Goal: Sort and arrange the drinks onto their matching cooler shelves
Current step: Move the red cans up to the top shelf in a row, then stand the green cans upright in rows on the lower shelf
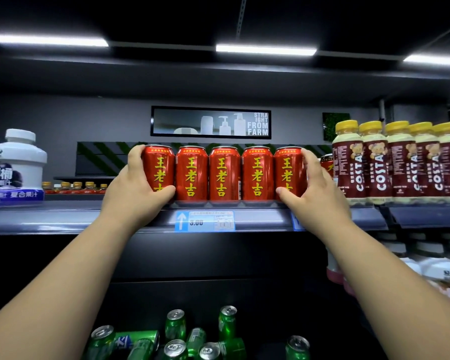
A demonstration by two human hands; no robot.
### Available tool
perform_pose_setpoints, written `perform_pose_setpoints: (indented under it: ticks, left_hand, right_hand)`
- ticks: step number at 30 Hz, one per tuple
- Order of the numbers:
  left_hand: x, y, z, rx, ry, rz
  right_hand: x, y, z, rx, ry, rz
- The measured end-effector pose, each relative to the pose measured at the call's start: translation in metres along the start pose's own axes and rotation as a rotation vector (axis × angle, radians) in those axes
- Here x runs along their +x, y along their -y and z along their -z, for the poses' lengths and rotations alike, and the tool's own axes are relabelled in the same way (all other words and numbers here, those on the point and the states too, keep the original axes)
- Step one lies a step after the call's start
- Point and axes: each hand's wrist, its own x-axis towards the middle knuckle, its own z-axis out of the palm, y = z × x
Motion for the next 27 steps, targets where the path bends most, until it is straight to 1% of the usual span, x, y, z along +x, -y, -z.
perform_pose_setpoints:
  ticks: [4, 11, 15, 17, 19, 21, 24, 27]
  left_hand:
    - [-0.002, 0.001, 0.001, -0.028, -0.034, -0.011]
    - [-0.005, 0.004, 0.001, -0.014, -0.034, -0.037]
    - [-0.012, 0.004, 0.002, 0.023, -0.024, -0.037]
    - [-0.017, 0.003, 0.004, 0.051, -0.005, -0.048]
    - [-0.023, 0.005, 0.009, 0.101, 0.029, -0.079]
    - [-0.033, 0.013, 0.015, 0.214, 0.069, -0.145]
    - [-0.055, 0.032, 0.025, 0.309, 0.083, -0.249]
    - [-0.085, 0.054, 0.035, 0.379, 0.123, -0.301]
  right_hand:
    - [0.001, -0.003, 0.001, -0.007, 0.043, 0.03]
    - [0.001, -0.005, 0.003, -0.012, 0.055, 0.038]
    - [-0.001, -0.004, 0.002, -0.018, 0.063, 0.045]
    - [-0.007, 0.0, 0.002, -0.07, 0.071, 0.049]
    - [-0.02, 0.004, 0.001, -0.176, 0.088, 0.071]
    - [-0.038, 0.006, -0.003, -0.249, 0.108, 0.114]
    - [-0.072, 0.013, -0.013, -0.208, 0.138, 0.144]
    - [-0.113, 0.03, -0.029, -0.162, 0.188, 0.181]
